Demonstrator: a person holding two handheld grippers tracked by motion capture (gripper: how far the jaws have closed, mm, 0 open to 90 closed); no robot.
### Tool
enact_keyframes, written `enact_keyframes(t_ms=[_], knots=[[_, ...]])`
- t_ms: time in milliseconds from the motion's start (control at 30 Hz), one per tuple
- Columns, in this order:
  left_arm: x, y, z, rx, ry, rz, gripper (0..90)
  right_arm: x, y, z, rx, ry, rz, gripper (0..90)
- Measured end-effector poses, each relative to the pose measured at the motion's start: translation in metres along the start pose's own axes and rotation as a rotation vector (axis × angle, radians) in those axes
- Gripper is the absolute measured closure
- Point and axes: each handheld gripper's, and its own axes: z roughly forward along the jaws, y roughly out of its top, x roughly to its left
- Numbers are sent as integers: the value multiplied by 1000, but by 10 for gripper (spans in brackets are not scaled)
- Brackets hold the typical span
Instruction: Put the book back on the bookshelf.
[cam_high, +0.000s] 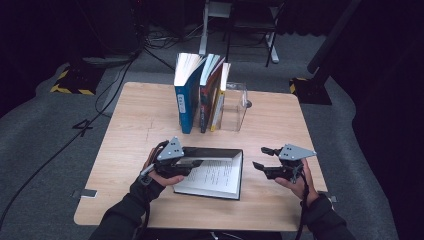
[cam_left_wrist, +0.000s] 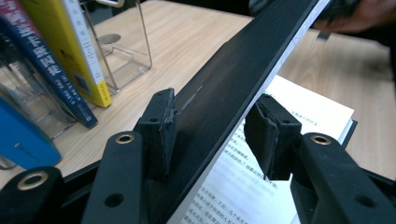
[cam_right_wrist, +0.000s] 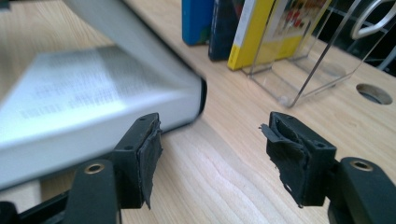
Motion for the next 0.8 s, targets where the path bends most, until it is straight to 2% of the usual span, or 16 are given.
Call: enact_keyframes(t_ms=[100, 300, 367, 433, 600, 667, 800], knots=[[5, -6, -6, -38, -19, -38, 541, 3, -3, 11, 43, 11, -6, 349], [12, -14, -13, -86, -32, -82, 541, 13, -9, 35, 117, 55, -25, 319], [13, -16, -14, -96, -34, -91, 541, 18, -11, 42, 121, 81, -22, 317], [13, -17, -15, -101, -40, -101, 541, 22, -10, 46, 104, 98, -24, 310], [13, -19, -15, -106, -49, -99, 539, 31, -3, 48, 19, 157, 0, 315], [13, -21, -16, -115, -48, -105, 536, 35, 0, 47, 1, 146, -16, 324], [10, -24, -18, -124, -39, -104, 534, 38, 3, 43, -40, 139, -6, 337]])
